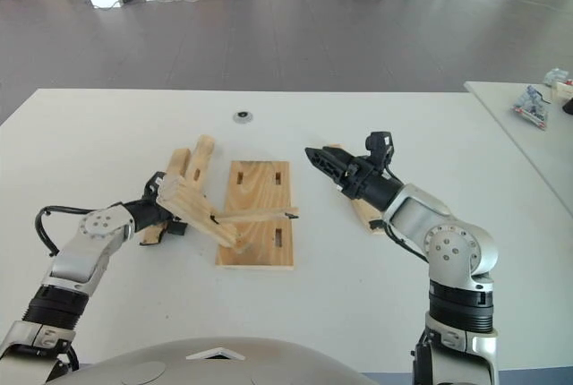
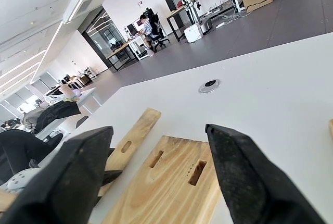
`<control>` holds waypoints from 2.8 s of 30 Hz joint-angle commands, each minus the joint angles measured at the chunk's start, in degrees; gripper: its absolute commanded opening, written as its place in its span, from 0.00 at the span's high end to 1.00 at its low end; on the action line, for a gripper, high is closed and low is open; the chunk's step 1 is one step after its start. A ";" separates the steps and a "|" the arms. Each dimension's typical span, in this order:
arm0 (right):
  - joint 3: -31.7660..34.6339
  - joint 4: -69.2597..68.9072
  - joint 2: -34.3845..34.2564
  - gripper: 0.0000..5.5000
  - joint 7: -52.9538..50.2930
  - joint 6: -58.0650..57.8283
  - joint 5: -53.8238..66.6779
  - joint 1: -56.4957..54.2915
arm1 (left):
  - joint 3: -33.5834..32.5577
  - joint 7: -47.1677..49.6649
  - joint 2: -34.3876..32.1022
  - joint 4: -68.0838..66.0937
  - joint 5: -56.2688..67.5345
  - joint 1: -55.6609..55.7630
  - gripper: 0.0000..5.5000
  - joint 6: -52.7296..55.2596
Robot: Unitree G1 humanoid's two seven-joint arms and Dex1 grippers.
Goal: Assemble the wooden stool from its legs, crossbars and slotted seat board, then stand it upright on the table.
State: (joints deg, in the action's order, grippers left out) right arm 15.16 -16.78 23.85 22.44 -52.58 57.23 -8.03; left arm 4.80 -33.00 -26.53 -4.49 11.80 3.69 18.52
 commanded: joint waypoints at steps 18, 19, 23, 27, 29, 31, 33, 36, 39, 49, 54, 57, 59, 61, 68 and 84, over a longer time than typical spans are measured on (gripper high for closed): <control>-0.53 1.99 -2.40 0.39 -1.96 2.29 -4.23 -1.41 | 2.95 -3.60 -8.01 -3.06 -1.89 -2.15 0.99 3.66; -0.55 1.91 -2.32 0.39 -1.95 2.18 -4.22 -1.39 | 2.54 -3.97 -8.40 -3.87 -2.07 -1.96 0.99 2.80; -0.75 1.95 -2.27 0.39 -1.86 2.01 -4.23 -1.38 | 0.91 -7.11 -9.58 -4.72 -0.22 -2.04 0.99 2.28; -0.50 1.64 -2.73 0.39 -2.43 1.92 -3.67 -1.13 | 1.01 -13.37 -13.01 -5.53 -0.12 -2.77 0.95 0.70; -0.49 1.52 -2.97 0.39 -2.67 1.81 -3.49 -0.98 | 0.93 -13.79 -14.15 -7.65 -1.63 -2.14 0.88 -0.71; -0.55 1.42 -3.10 0.39 -2.69 1.65 -3.44 -0.82 | -0.82 -10.60 -12.38 -7.22 -0.79 -0.07 0.82 1.19; -0.51 1.46 -3.06 0.39 -2.61 1.55 -3.44 -0.77 | -1.78 -7.28 -10.67 -3.92 0.27 1.71 0.75 6.44; -0.43 1.37 -3.03 0.39 -2.70 1.39 -3.38 -0.77 | -4.14 0.23 -7.22 1.76 0.49 5.31 0.66 12.85; -0.45 1.06 -3.29 0.39 -2.98 1.06 -3.08 -0.52 | -9.07 5.19 -2.80 9.71 5.67 8.14 0.66 19.27; -0.74 0.34 -4.78 0.39 -4.24 0.91 -2.96 0.31 | -5.61 19.77 7.45 22.49 7.44 4.59 0.66 44.52; -0.87 0.06 -5.09 0.39 -4.31 1.13 -3.27 0.93 | -4.99 21.65 9.07 23.94 6.77 2.08 0.56 45.16; -0.97 0.05 -5.14 0.39 -4.36 1.17 -3.43 1.18 | -5.62 22.28 10.52 24.66 7.00 3.19 0.47 45.99; -1.01 -0.09 -5.27 0.39 -4.46 1.20 -3.45 1.50 | -5.85 22.43 11.21 25.60 7.20 3.66 0.40 46.99; -1.12 -0.28 -5.44 0.39 -4.60 1.15 -3.44 1.76 | -6.11 22.99 12.39 26.14 7.27 4.15 0.34 47.88; -1.37 -1.08 -5.88 0.39 -5.26 0.96 -3.15 2.34 | -4.53 25.46 15.22 22.96 5.10 5.31 0.20 48.39; -1.00 -1.61 -7.22 0.39 -7.59 1.32 -2.96 2.70 | -0.18 14.22 1.37 11.94 2.65 1.15 0.57 39.91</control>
State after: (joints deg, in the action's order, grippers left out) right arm 14.16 -18.74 16.80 15.54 -51.03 54.10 -4.47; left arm 2.28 -17.27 -24.97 10.11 14.96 7.70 56.71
